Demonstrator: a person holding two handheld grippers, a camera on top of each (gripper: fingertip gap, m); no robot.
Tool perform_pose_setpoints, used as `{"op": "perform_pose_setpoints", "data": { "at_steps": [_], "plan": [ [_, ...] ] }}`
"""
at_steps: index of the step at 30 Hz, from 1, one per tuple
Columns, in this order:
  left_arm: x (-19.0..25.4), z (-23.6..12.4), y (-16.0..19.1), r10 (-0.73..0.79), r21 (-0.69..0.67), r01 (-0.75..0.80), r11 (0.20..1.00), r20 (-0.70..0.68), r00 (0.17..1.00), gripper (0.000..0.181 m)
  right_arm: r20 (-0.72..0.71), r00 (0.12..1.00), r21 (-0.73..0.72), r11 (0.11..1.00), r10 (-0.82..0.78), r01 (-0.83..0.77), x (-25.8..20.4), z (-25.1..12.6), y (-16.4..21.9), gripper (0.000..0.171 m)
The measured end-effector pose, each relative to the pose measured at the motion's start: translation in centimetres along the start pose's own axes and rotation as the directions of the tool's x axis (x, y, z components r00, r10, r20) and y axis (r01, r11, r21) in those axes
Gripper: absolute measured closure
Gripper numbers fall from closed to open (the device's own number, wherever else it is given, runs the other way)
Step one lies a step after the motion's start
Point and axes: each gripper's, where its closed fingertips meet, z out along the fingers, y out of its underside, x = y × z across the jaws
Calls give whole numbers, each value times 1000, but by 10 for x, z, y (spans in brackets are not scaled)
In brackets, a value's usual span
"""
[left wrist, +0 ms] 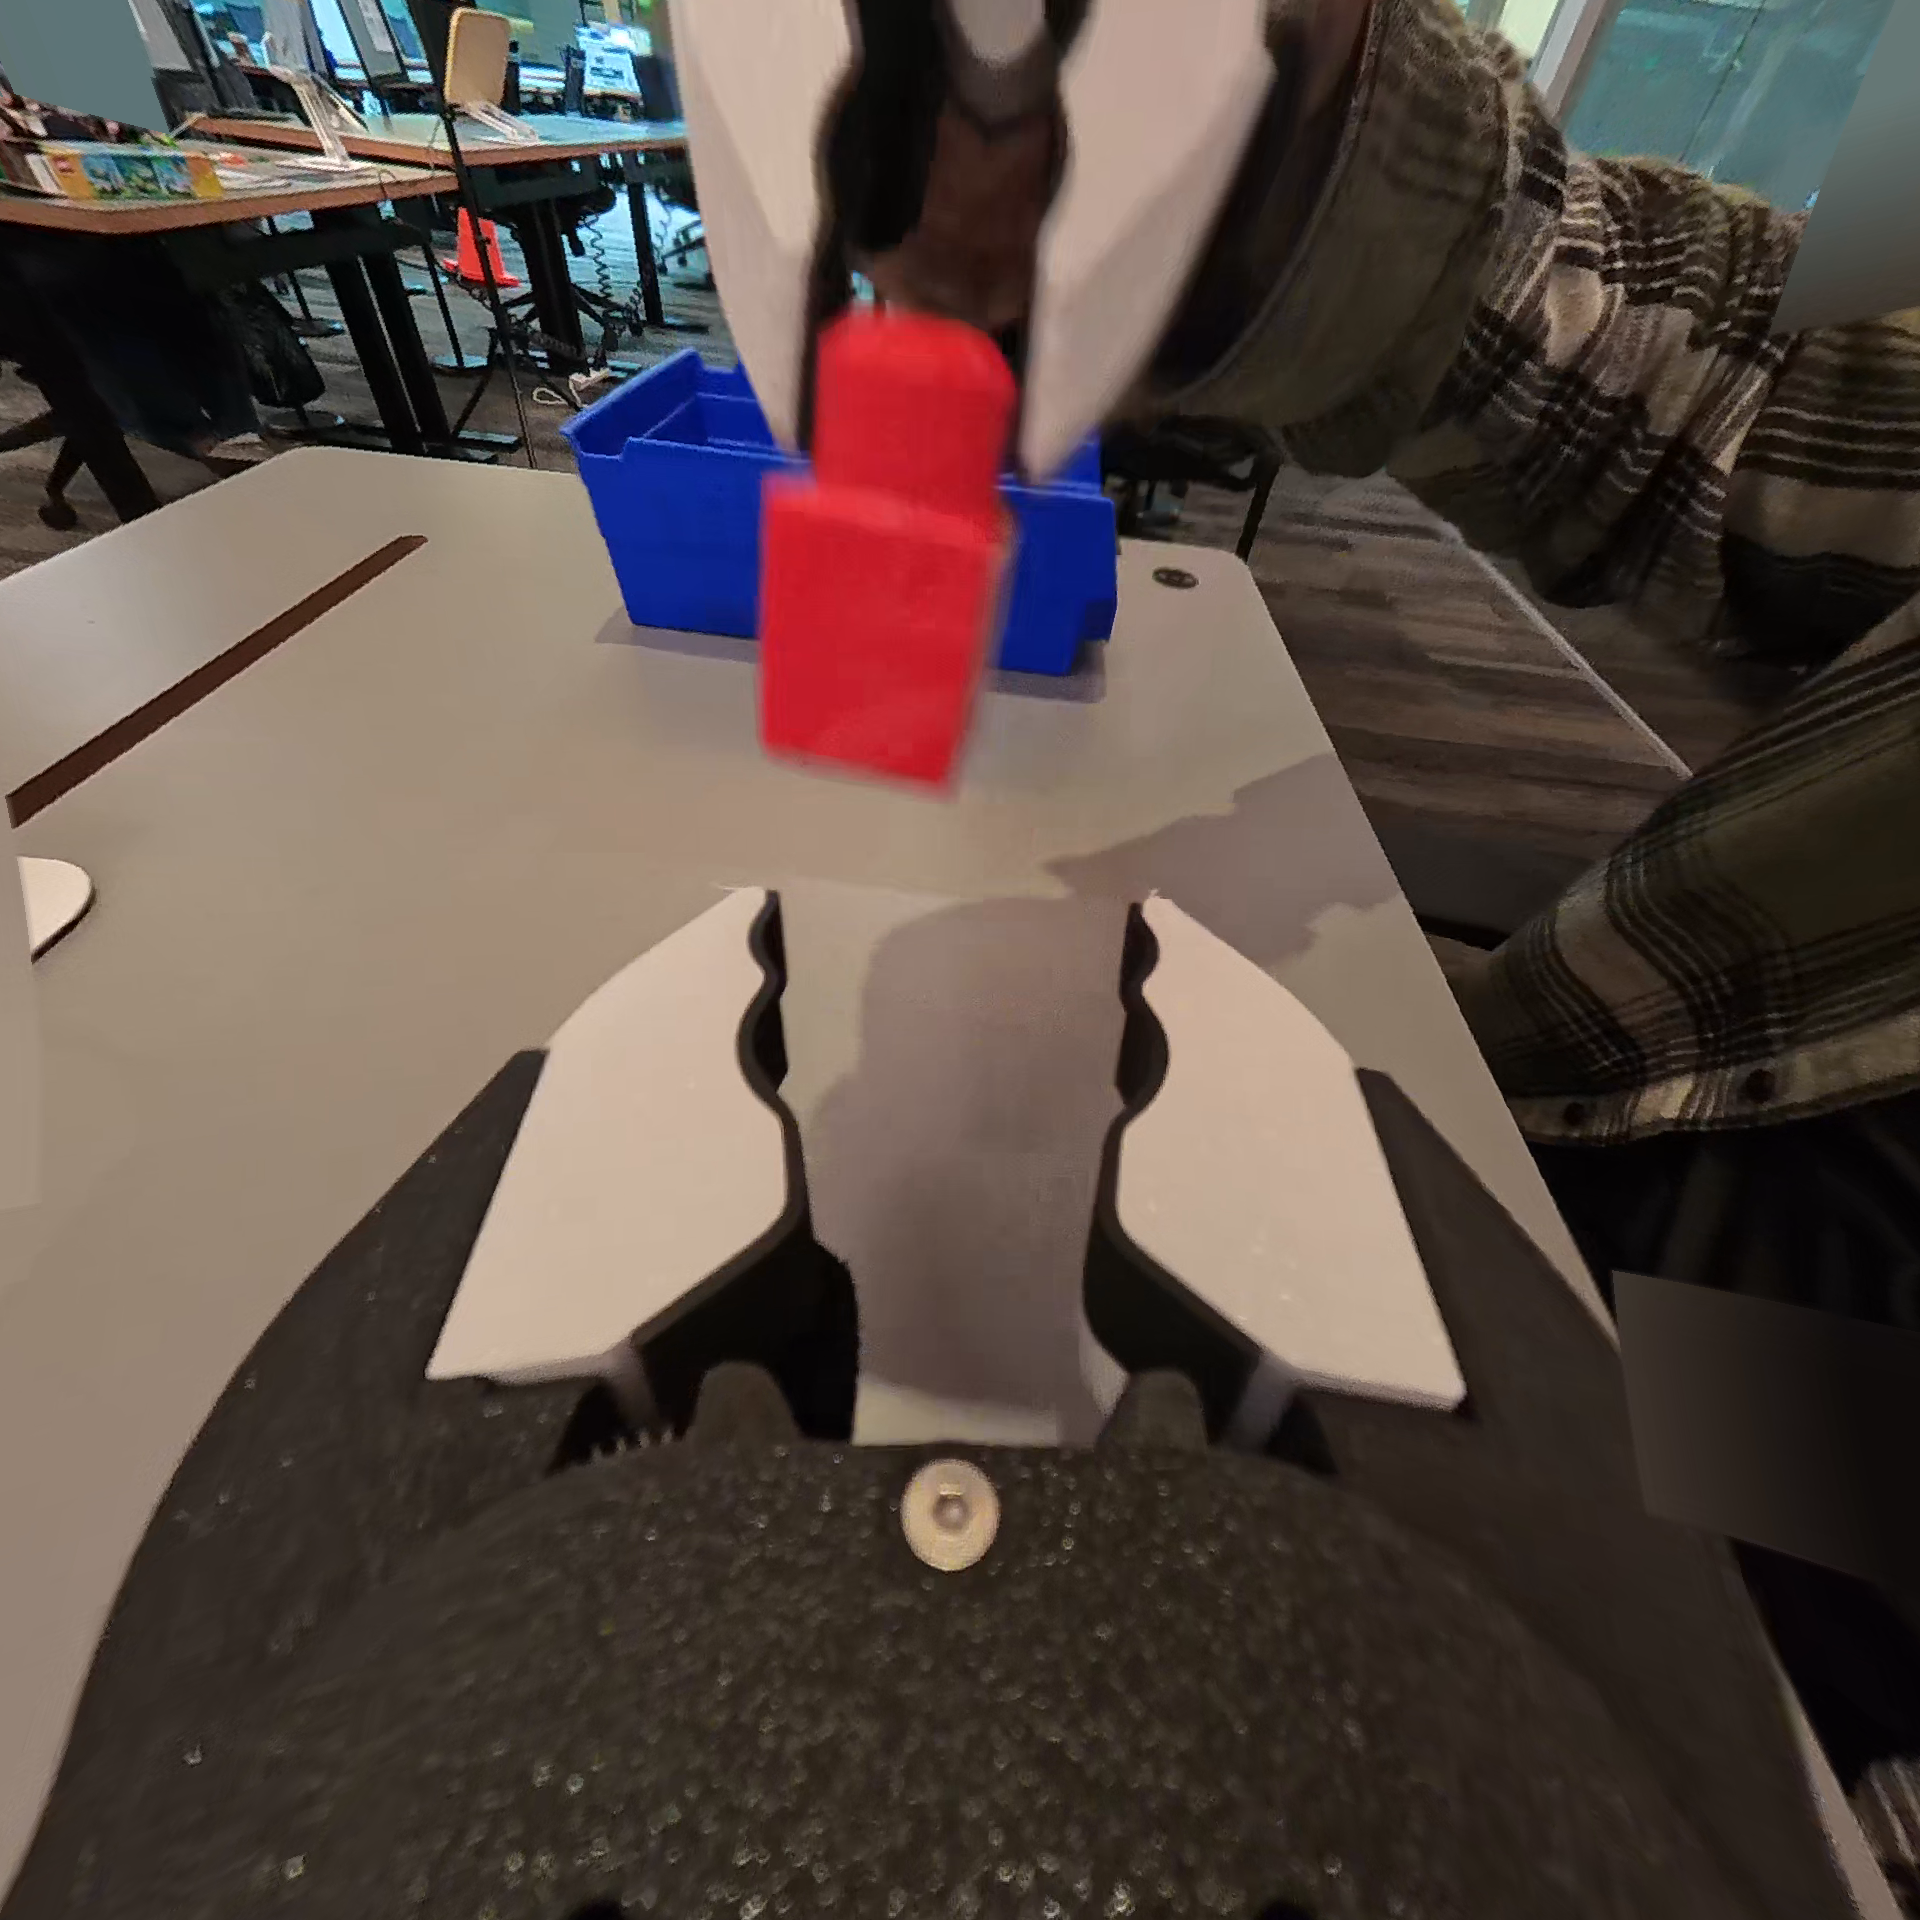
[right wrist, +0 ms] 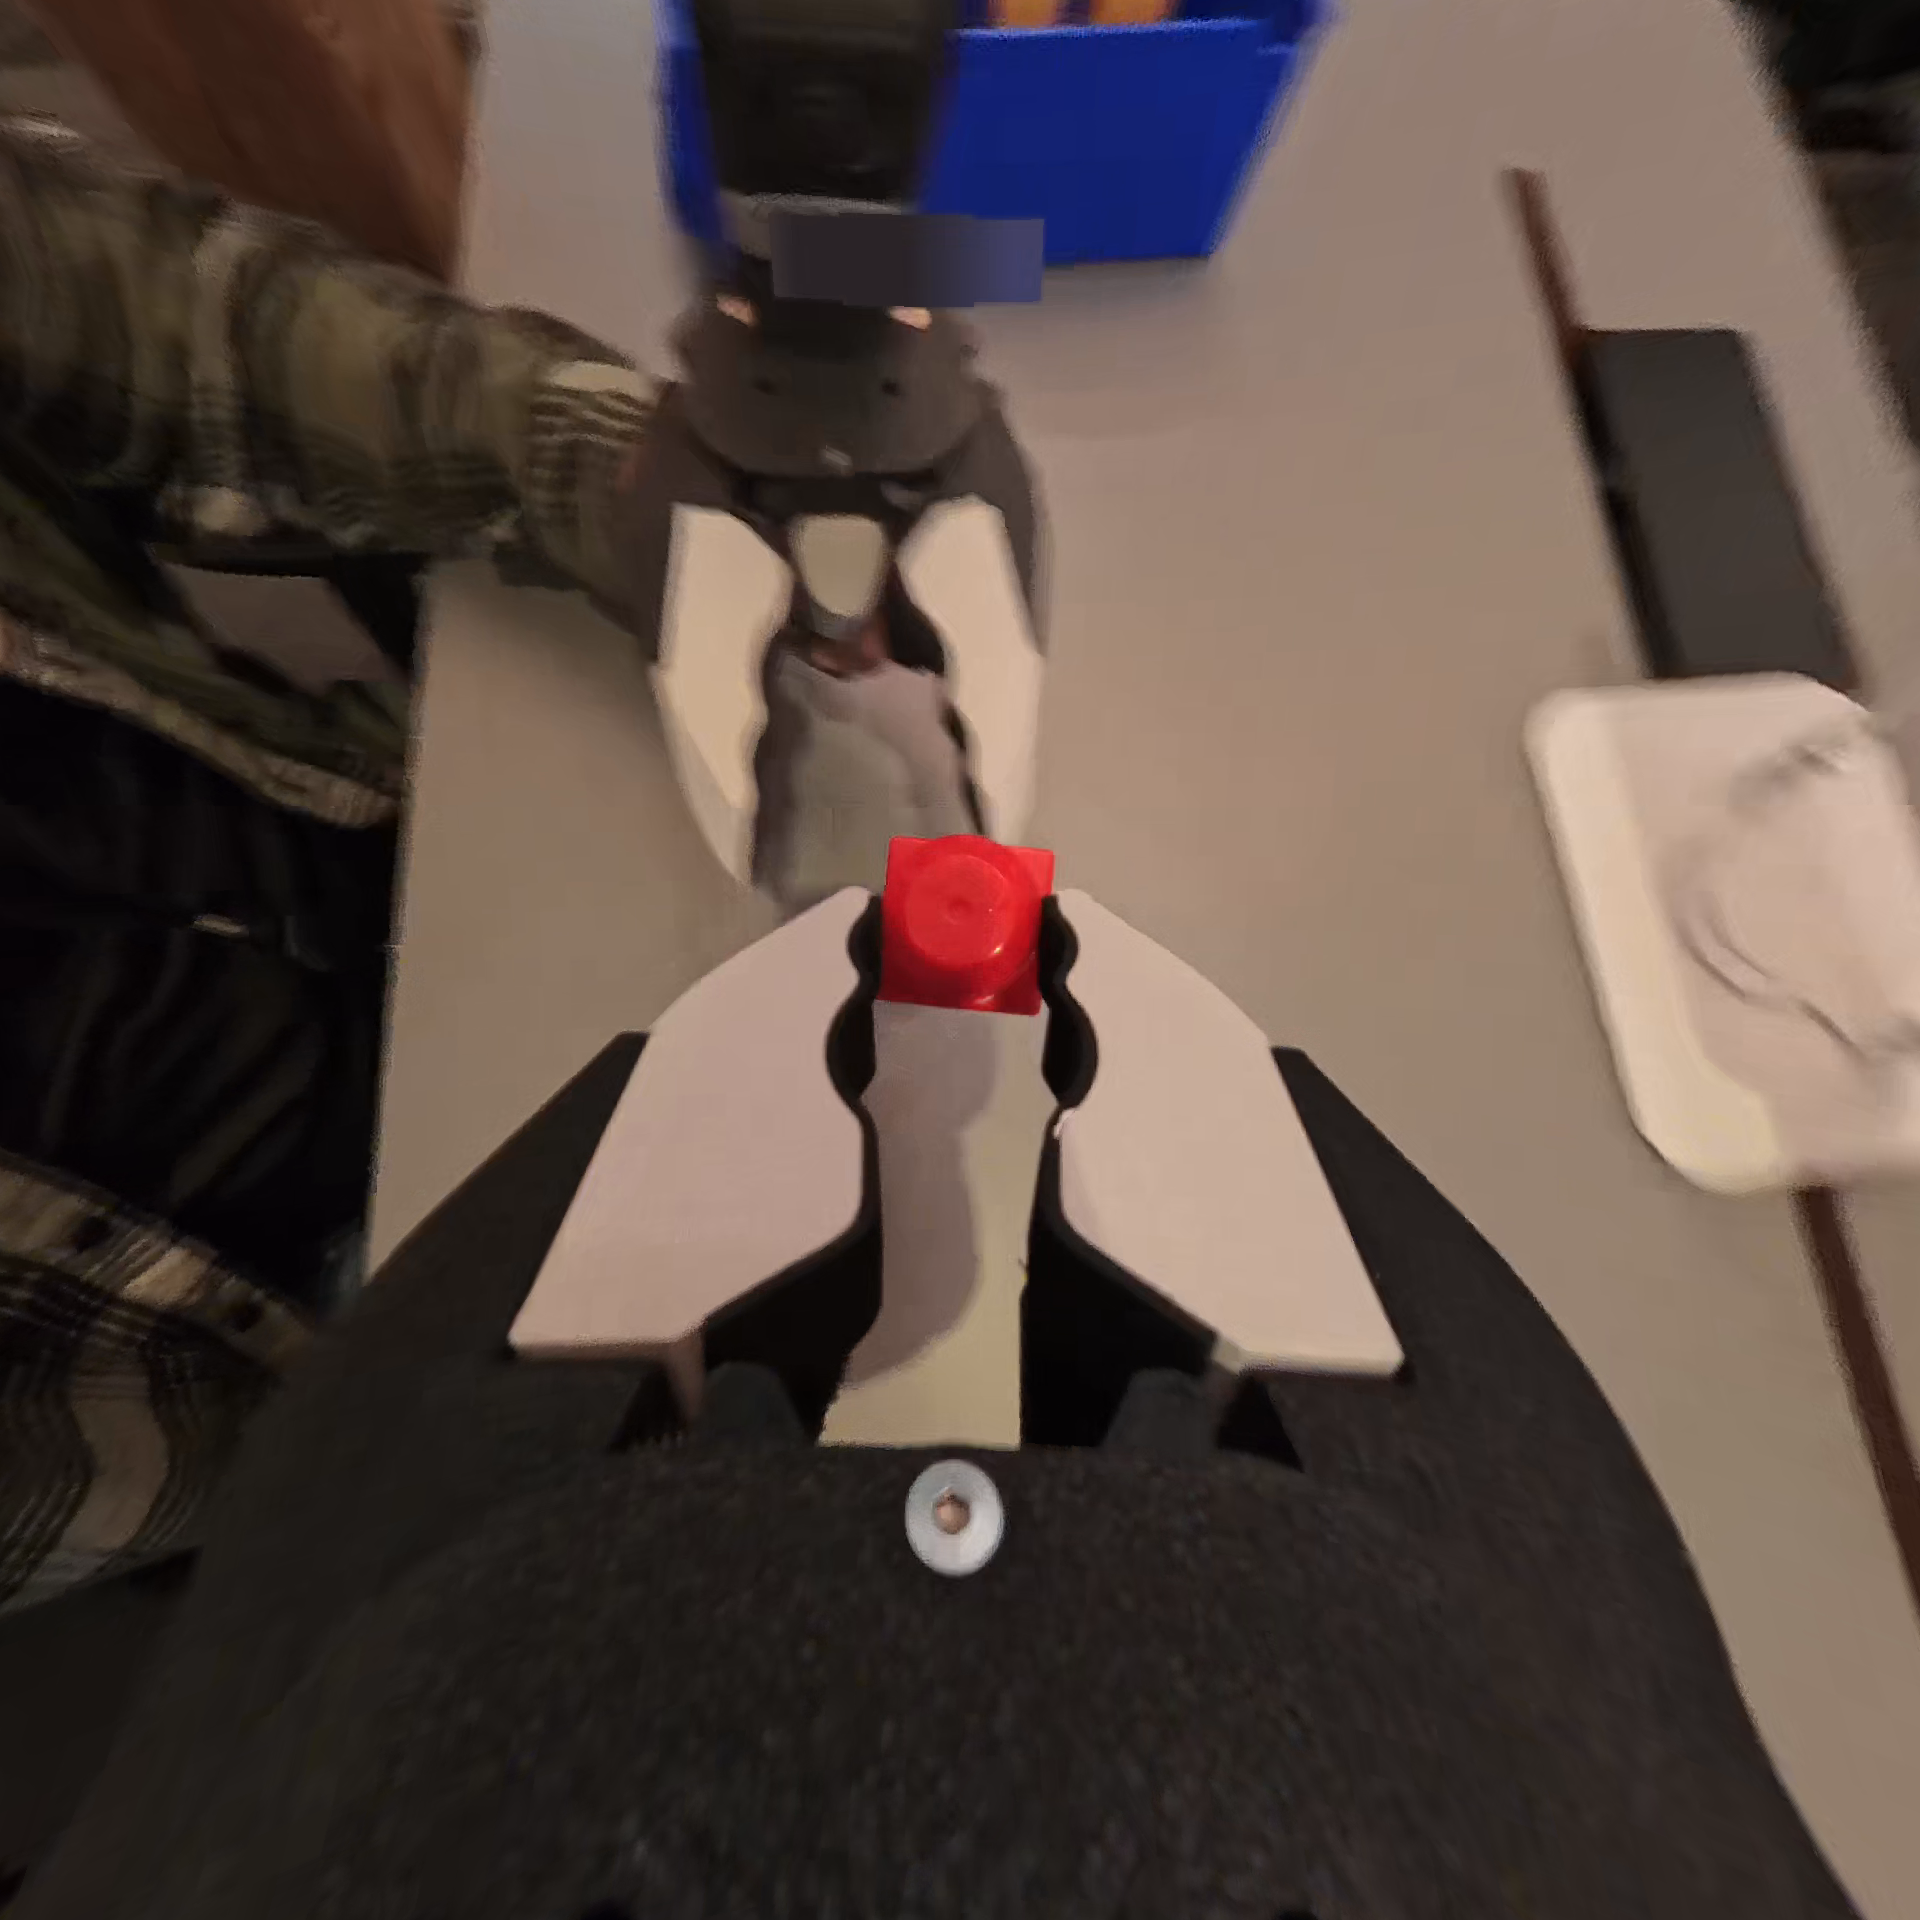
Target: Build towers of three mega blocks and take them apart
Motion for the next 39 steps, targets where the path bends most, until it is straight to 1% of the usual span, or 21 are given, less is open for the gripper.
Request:
{"op": "perform_pose_setpoints", "data": {
  "at_steps": [2,4,6,7,8,9,11,14,17,20,23,24,26,27,30,34,36,39],
  "plan": [
    [1,-4,-5,-19,31,20,999,-16,1000,117,-209,975,-39,996,71,-81,36,-52,29,143],
    [1,-7,-11,-33,64,35,997,-21,999,115,-419,884,-33,969,209,-245,71,-117,71,143],
    [1,-9,-15,-49,92,52,994,-32,998,112,-606,719,4,905,342,-426,95,-185,127,143],
    [1,-10,-17,-57,104,61,993,-38,998,111,-671,626,40,863,397,-504,102,-214,157,143],
    [1,-10,-18,-64,111,68,991,-43,997,110,-708,540,83,813,456,-577,105,-236,187,143],
    [1,-10,-18,-67,116,72,991,-47,997,109,-711,467,132,753,525,-645,106,-249,215,143],
    [0,-9,-17,-70,120,76,990,-48,996,108,-680,342,221,627,648,-747,105,-253,265,143],
    [0,-7,-14,-78,111,84,990,-54,995,108,-688,229,240,513,689,-824,107,-240,332,143],
    [0,-6,-12,-72,101,77,992,-56,996,109,-691,166,236,438,703,-868,108,-221,380,142],
    [-1,-6,-10,-73,92,78,993,-59,996,110,-689,139,227,394,711,-891,108,-205,407,142],
    [-2,-4,-6,-84,75,88,993,-61,995,110,-682,133,247,398,719,-884,111,-202,410,142],
    [-2,-4,-5,-87,72,92,993,-61,994,110,-674,144,238,398,724,-886,110,-201,409,141],
    [-2,-5,-7,-83,78,88,993,-58,995,110,-697,142,236,412,703,-880,108,-210,402,110],
    [-3,-6,-8,-78,86,82,993,-51,996,110,-708,154,244,443,689,-863,107,-218,393,105],
    [-5,-10,-11,-77,99,81,992,-40,996,111,-711,176,328,543,681,-773,99,-244,344,92],
    [-11,-14,-11,-80,98,81,992,-15,997,111,-710,248,425,683,659,-595,66,-267,251,85],
    [-15,-17,-13,-73,94,71,993,15,997,111,-689,316,458,730,652,-508,43,-263,206,84],
    [-25,-30,-21,-75,90,65,994,106,992,112,-645,434,447,771,629,-453,8,-231,159,84]
  ]
}}
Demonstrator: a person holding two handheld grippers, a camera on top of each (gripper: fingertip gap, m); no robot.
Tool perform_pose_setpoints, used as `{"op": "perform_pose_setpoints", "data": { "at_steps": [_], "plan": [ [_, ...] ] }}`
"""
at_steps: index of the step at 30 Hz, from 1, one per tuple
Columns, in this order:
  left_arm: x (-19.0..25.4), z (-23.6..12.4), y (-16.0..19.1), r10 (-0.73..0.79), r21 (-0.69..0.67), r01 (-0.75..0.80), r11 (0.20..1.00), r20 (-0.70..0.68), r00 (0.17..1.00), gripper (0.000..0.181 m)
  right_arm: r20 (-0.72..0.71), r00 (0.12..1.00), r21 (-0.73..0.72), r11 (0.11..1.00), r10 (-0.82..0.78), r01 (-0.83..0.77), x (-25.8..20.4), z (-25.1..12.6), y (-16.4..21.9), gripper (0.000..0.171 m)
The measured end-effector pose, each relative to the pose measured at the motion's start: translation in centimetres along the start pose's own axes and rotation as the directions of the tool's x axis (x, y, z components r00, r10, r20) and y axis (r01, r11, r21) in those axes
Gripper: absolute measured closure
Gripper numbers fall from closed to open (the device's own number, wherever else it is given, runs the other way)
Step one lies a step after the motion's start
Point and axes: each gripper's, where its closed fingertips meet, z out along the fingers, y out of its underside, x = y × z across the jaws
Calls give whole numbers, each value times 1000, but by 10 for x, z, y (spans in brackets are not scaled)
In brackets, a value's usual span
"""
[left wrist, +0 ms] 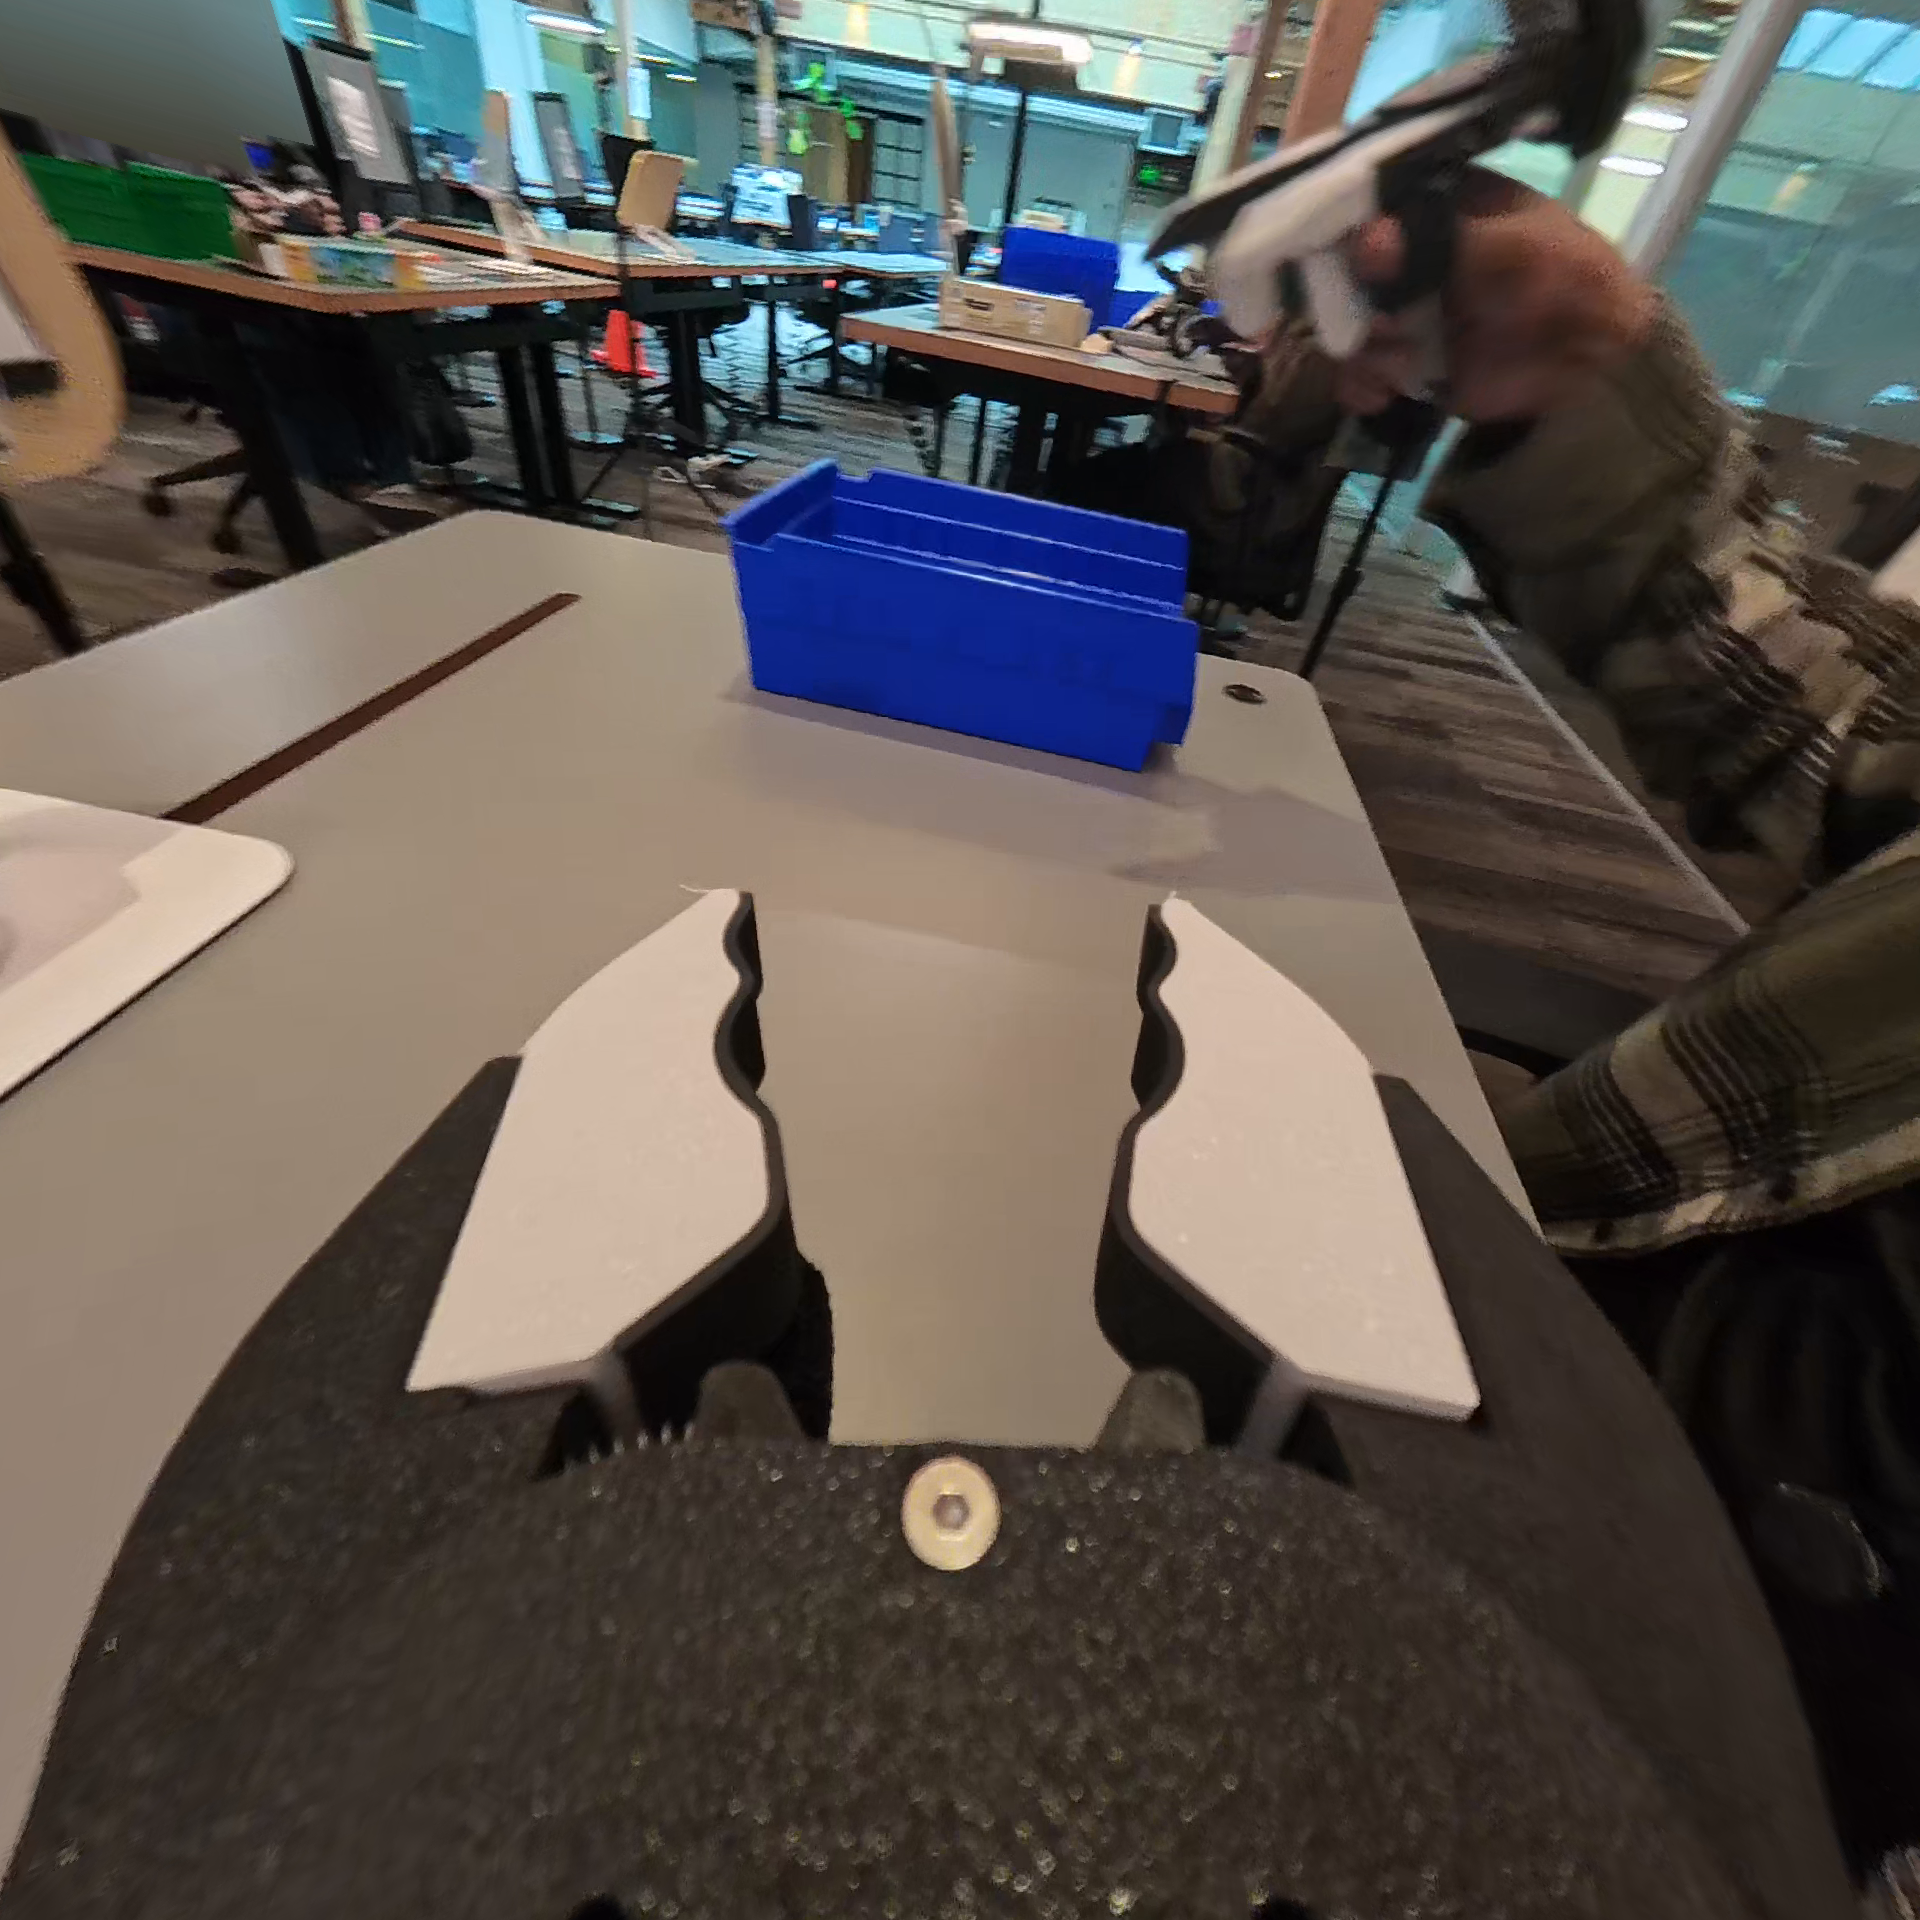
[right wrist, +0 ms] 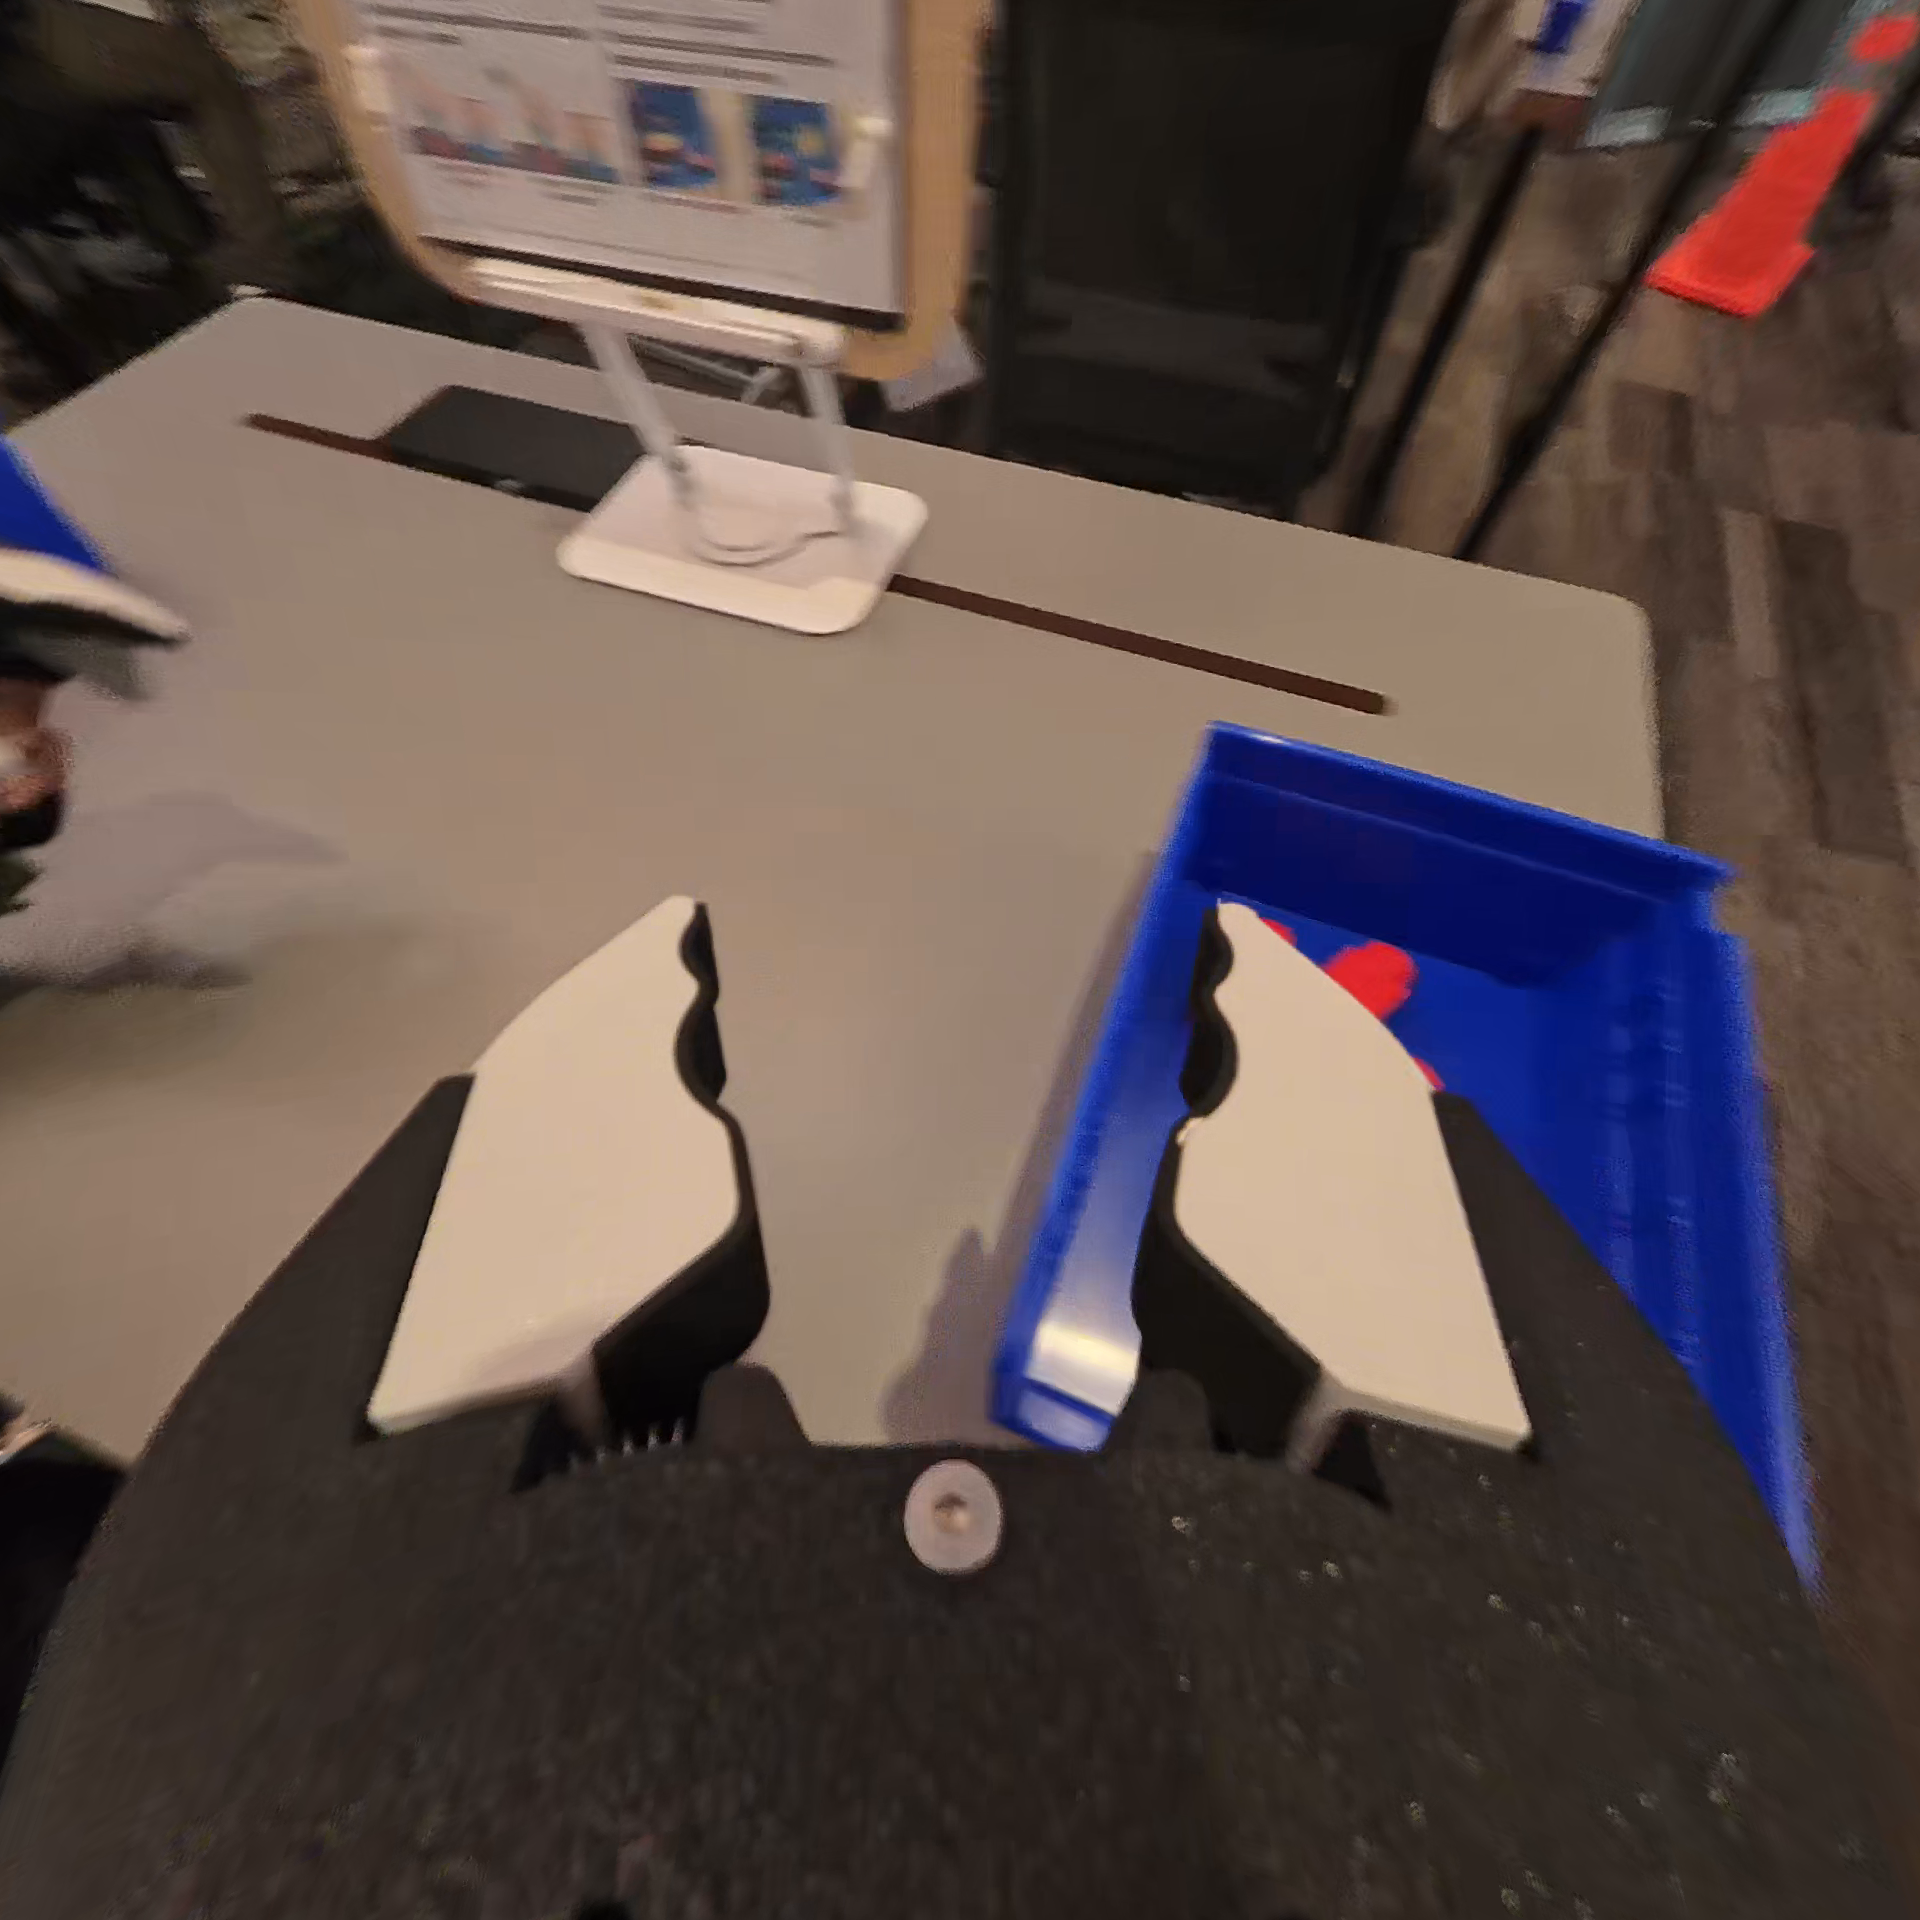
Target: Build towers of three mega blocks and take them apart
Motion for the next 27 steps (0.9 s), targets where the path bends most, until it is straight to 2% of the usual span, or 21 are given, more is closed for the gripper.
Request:
{"op": "perform_pose_setpoints", "data": {
  "at_steps": [5,9,11,14,16,18,21,27],
  "plan": [
    [-4,-55,-43,-19,45,10,999,200,980,114,182,983,17,999,-35,33,-83,18,20,84],
    [-6,-142,-69,4,21,-14,1000,434,901,115,306,952,72,997,-29,8,-130,43,27,86],
    [-17,-199,-66,14,-33,6,999,589,808,115,354,934,98,995,-40,6,-148,52,28,88],
    [-35,-296,-43,-11,-66,104,992,792,611,114,404,913,141,990,-64,7,-171,62,28,90],
    [-41,-350,-25,-90,-1,177,984,857,507,113,435,898,145,989,-62,-2,-184,67,31,91],
    [-47,-386,-6,-189,94,230,969,879,437,110,462,885,151,988,-59,-13,-193,71,33,91],
    [-57,-409,29,-279,169,306,937,888,365,103,480,874,128,992,-76,16,-201,73,38,93],
    [-74,-415,87,-287,162,404,900,919,271,95,473,875,182,983,-107,22,-203,65,33,96]
  ]
}}
